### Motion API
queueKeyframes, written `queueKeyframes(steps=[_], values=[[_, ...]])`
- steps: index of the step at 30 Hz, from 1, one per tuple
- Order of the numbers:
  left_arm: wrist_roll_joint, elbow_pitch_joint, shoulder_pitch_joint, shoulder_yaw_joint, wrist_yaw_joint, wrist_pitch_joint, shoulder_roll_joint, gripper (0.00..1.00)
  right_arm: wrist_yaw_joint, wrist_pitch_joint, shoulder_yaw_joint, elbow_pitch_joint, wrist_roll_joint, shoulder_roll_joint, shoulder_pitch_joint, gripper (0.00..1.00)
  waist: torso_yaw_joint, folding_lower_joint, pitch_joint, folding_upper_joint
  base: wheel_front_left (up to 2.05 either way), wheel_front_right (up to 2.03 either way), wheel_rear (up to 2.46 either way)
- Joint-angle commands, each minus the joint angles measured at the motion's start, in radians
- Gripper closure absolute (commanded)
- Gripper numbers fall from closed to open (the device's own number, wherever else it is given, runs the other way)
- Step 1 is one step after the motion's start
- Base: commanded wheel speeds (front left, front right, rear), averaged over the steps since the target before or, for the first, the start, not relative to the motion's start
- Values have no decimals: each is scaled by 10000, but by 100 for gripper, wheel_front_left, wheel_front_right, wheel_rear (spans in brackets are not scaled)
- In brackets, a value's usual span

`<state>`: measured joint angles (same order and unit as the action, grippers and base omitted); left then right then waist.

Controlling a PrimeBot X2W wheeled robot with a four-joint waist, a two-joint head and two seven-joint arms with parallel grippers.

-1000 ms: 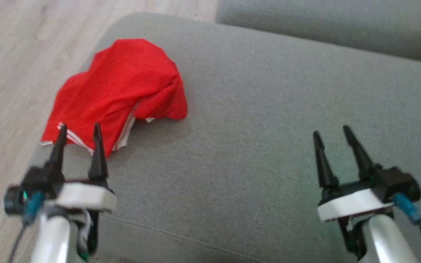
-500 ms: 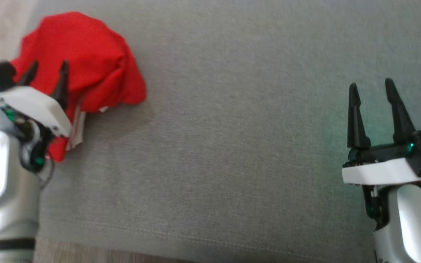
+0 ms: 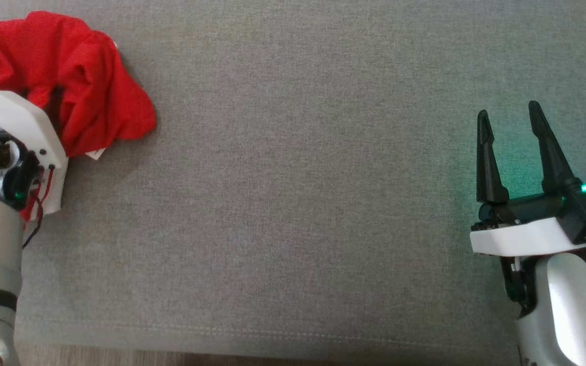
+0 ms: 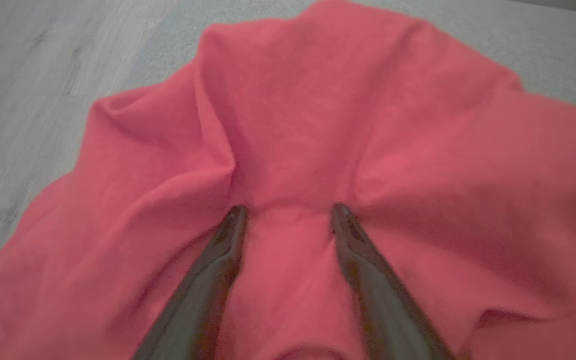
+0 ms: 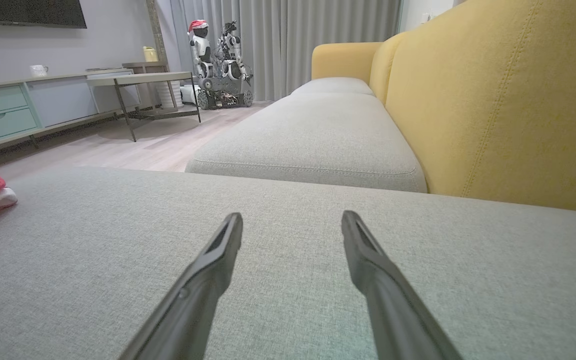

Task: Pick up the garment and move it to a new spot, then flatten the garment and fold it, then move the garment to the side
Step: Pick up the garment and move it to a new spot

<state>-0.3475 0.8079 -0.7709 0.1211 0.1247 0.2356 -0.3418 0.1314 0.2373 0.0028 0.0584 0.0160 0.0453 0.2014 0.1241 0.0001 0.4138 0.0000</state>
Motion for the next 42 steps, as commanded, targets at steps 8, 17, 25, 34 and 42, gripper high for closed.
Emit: queueKeyframes(steps=[8,17,25,34,42], values=[[-524,544,-546,138,57,-1168,-675,100,-7,61,227,-306,-63,49,284,0,81,-1,-45,0,0,0,0],[-623,89,-910,232,58,-3277,-822,100,-7,120,298,29,-215,49,126,0,244,-1,-700,0,0,0,0],[-883,-1345,-1011,64,-3,-4209,-755,100,-7,195,357,502,-528,49,-106,0,285,-1,-1849,0,0,0,0],[-1544,-4409,-503,118,-333,-3271,-59,100,-7,238,462,734,-939,49,-224,0,-232,-1,-2756,0,0,0,0],[-1720,-6779,231,938,-1012,-1839,844,100,-7,243,367,371,-1255,49,35,0,-1457,-1,-2848,0,0,0,0]])
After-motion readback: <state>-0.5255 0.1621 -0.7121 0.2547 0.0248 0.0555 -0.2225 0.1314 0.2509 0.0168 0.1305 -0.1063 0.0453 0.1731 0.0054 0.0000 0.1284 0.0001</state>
